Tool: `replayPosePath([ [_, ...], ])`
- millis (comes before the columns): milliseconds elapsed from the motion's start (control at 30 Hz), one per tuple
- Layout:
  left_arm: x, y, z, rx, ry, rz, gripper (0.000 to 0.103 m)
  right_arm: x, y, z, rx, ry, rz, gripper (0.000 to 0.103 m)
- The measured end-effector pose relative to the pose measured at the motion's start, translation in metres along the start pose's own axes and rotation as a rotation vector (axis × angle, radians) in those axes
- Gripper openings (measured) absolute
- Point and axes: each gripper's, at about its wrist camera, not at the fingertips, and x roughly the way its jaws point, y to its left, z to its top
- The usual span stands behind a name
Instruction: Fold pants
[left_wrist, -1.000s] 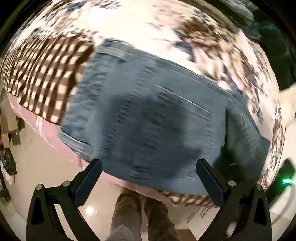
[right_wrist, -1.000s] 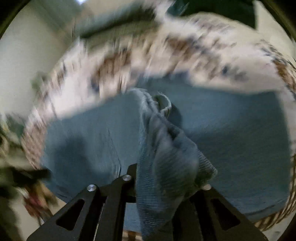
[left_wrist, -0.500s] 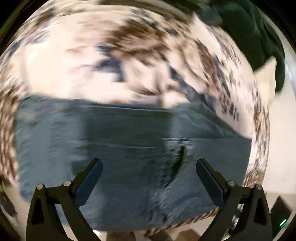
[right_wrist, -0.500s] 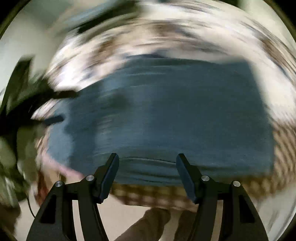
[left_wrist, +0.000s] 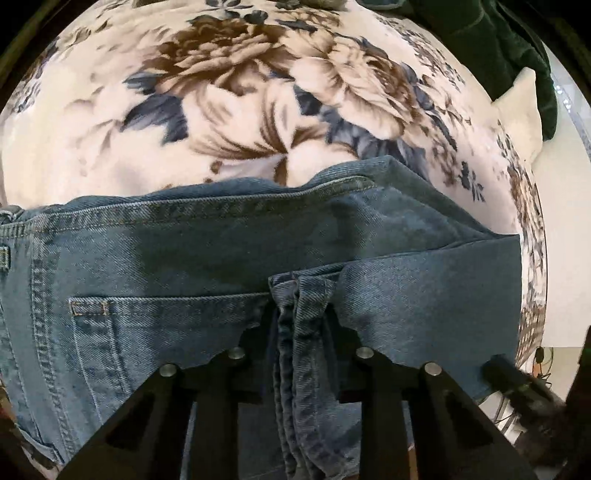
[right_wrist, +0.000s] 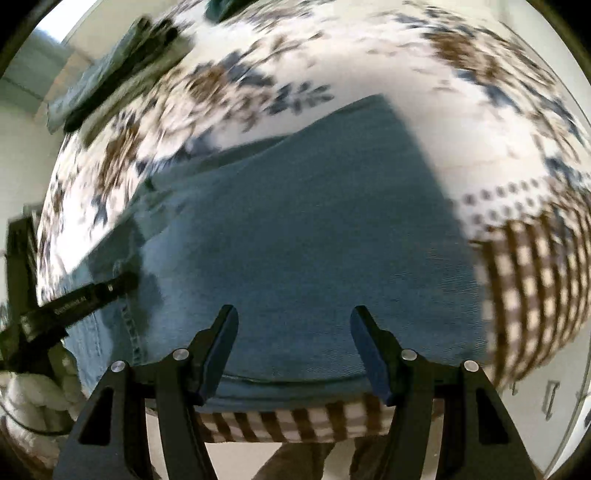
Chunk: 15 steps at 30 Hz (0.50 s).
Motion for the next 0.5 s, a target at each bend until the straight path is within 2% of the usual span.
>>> replayPosePath([
  [33,-0.001,0.000,-0.002,-0.004,0.001,0.002,0.022,0.010,0.004,-0.004,-0.012,0.045,-0.011,0.051],
  [67,0.000,0.001,-0.001,-0.020,0.004,-0.003,0.022,0.016,0.006,-0.009,-0.020,0.078,-0.025,0.048],
  [100,0.000,0.002,0.000,-0.030,0.003,-0.008,0.022,0.021,0.008,-0.016,-0.034,0.103,-0.042,0.048],
  [233,0.002,-0.004,0.002,-0.001,-0.029,0.000,0.019,0.016,0.012,-0.034,-0.104,0.101,-0.059,0.048],
  [367,-0.003,-0.011,0.006,0.019,-0.070,0.004,0.017,0.014,0.012,-0.032,-0.116,0.127,-0.052,0.048],
  [500,0.008,-0.001,0.011,-0.030,-0.068,-0.008,0.018,0.014,0.016,-0.025,-0.128,0.147,-0.061,0.048],
])
